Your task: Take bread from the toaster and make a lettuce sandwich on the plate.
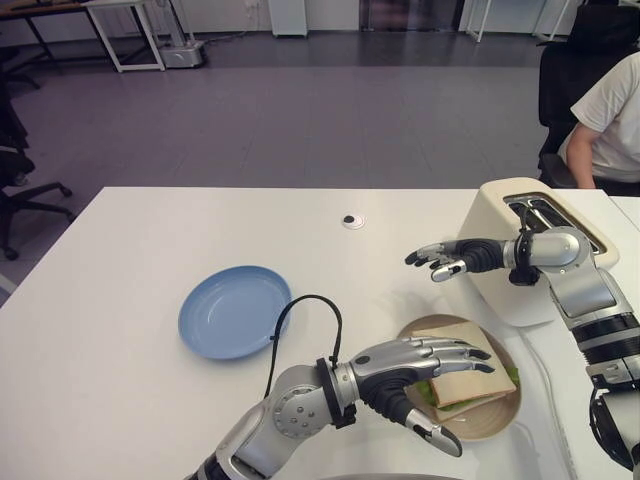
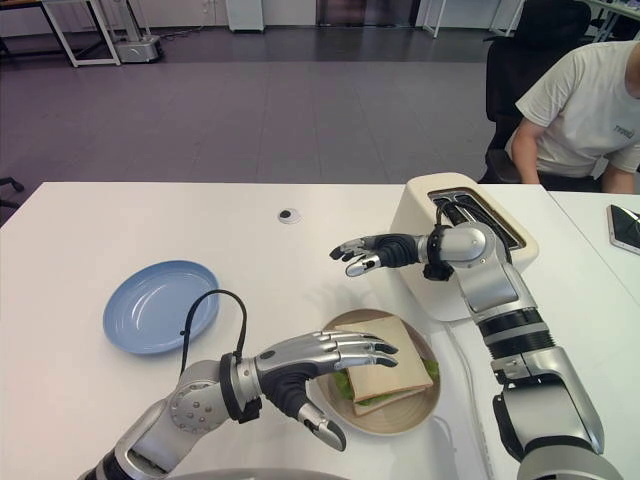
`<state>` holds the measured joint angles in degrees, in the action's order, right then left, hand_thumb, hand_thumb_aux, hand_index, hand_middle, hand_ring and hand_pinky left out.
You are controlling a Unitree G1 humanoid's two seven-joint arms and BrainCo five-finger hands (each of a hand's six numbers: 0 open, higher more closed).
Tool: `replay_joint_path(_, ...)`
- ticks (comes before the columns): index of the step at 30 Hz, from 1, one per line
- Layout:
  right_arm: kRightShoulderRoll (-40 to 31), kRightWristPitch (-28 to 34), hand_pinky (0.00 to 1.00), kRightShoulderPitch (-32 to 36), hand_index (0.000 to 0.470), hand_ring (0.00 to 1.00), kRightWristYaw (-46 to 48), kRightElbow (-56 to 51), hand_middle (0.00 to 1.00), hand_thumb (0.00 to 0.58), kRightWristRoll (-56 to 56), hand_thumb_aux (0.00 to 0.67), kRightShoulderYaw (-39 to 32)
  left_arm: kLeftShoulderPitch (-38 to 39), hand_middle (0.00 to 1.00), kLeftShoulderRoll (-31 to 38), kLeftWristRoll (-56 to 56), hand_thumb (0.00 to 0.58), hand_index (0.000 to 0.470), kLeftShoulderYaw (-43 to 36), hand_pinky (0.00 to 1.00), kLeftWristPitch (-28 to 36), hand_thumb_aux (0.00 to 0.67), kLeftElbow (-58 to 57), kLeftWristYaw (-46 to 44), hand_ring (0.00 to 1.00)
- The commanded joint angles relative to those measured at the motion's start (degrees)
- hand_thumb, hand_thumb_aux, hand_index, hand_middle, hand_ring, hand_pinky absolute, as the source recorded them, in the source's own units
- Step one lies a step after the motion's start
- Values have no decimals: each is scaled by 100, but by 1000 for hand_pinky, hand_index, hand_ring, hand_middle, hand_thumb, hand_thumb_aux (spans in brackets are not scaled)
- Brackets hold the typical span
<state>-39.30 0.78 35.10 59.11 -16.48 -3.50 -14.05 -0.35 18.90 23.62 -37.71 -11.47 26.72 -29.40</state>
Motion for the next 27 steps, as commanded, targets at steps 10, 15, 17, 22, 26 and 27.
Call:
replay_joint_path(10,13,272,0,-67,0,0,106,292,0,0,128,0,157,-956,0,-686,1761,0,0,-586,0,-547,0,-2242,1194,0)
replay_joint_path(15,20,307,0,-115,0,0,99,381,0,0,124,0,169,-980,0,-883,1565,0,0,-757,0,-498,0,-2641,892,0)
replay_joint_path(17,37,305,0,-94,0,0,91,360,0,0,117,0,166,-856,0,-725,1294,0,0,-964,0,-407,0,-2640,250,0)
replay_joint_path(22,87,263,0,-44,0,0,30,259,0,0,110,0,179,-924,0,-181,1315,0,0,-1217,0,-451,0,-2631,-543,0)
replay_joint_path(26,100,265,0,-13,0,0,-60,250,0,0,108,0,228,-1109,0,106,1667,0,0,-1216,0,-456,0,-2597,-591,0)
replay_joint_path(27,107,281,0,-7,0,0,-89,266,0,0,116,0,247,-1166,0,188,1803,0,0,-1224,0,-477,0,-2607,-571,0)
